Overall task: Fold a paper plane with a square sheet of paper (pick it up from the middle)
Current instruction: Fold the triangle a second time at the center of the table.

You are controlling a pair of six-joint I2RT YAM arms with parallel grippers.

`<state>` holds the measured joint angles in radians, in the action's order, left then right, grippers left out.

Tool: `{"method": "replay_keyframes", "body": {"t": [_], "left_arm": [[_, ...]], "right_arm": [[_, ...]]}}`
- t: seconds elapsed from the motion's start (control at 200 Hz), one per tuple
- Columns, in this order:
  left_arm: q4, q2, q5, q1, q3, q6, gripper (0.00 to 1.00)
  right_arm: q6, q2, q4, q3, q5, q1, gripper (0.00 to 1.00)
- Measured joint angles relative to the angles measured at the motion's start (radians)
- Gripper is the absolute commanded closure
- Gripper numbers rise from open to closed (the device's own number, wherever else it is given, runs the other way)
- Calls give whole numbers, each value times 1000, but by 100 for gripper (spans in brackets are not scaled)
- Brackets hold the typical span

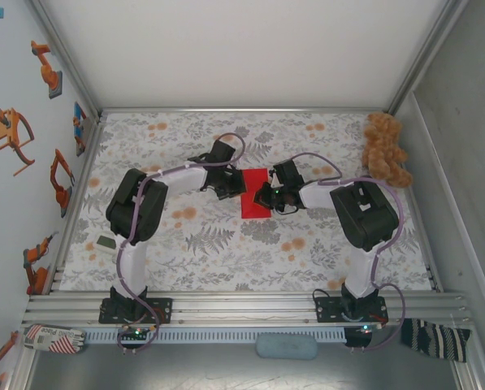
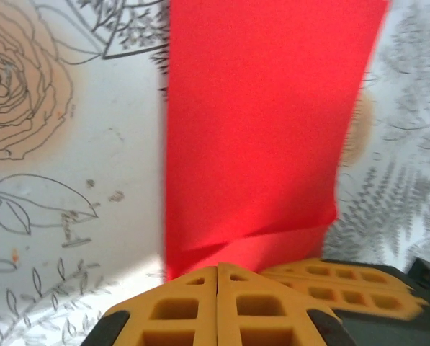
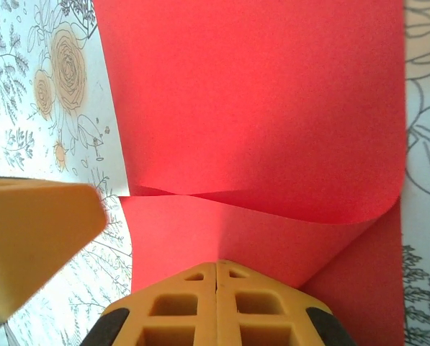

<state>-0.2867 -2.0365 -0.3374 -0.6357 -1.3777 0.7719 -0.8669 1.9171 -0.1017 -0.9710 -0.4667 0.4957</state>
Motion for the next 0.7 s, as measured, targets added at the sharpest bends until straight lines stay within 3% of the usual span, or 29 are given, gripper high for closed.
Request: {"method": "replay_keyframes", "body": {"t": [0.19, 0.701], "left_arm": [[53, 97, -27, -30, 75, 32, 88], [39, 97, -51, -79, 125, 43, 94]], "right_arm": [[-10, 2, -3, 1, -8, -2, 100], [-35, 7, -6, 0, -24, -10, 100]]}}
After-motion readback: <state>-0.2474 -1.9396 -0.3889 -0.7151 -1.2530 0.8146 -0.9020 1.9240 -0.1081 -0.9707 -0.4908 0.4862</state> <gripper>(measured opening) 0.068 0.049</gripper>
